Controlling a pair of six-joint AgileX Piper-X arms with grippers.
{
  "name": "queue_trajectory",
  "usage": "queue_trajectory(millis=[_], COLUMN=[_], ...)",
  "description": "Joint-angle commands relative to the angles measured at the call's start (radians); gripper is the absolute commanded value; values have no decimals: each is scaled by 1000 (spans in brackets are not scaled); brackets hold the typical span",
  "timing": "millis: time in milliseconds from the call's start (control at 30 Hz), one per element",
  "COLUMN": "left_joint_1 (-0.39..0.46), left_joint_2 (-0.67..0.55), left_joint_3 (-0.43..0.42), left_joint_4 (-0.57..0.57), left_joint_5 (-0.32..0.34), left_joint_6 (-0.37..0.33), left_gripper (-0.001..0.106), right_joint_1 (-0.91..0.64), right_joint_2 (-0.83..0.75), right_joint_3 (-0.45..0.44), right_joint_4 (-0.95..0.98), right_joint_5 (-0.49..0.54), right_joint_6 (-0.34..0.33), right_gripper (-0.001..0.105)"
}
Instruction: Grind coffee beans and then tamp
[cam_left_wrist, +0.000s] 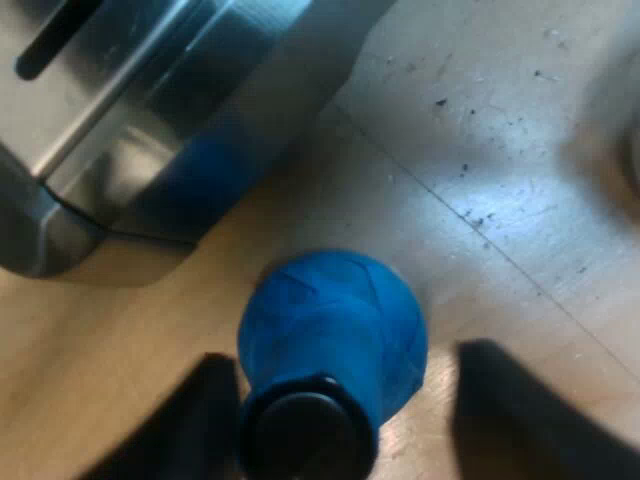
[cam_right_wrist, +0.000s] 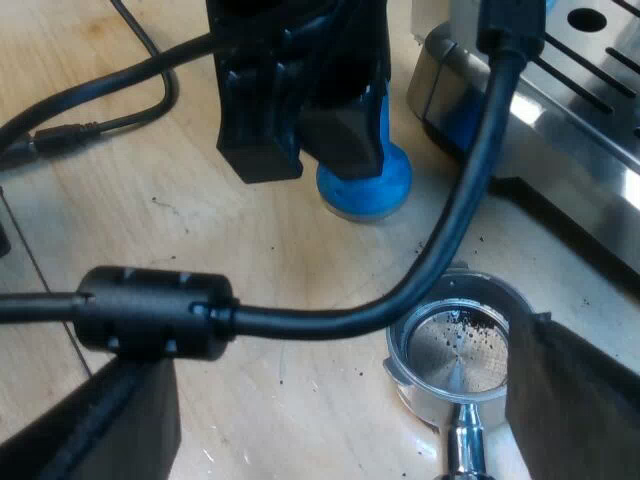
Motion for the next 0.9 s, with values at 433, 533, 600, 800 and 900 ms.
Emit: queue_trajectory(millis=[433, 533, 600, 800, 900], left_joint_1=[-5, -5, -5, -5, -5], left_joint_2=[-170, -253, -303, -364, -358], left_joint_3=[-27, -46, -65, -99, -102], left_joint_4=[94, 148, 176, 176, 163], left_joint_5=[19, 27, 51, 80, 150], left_joint_6=[-8, -8, -8, -2, -2], left_gripper=[0, 0, 0, 0, 0], right_joint_1=[-4, -2, -1, -1, -1], right_joint_2=[-59, -71, -75, -75, -75], right_joint_3=[-3, -3, -3, 47, 90], right_joint_4=[74, 128, 163, 128, 76], right_joint_5=[-1, -1, -1, 72, 81], right_joint_6=[-8, -8, -8, -11, -15], right_gripper=[70, 70, 70, 70, 70])
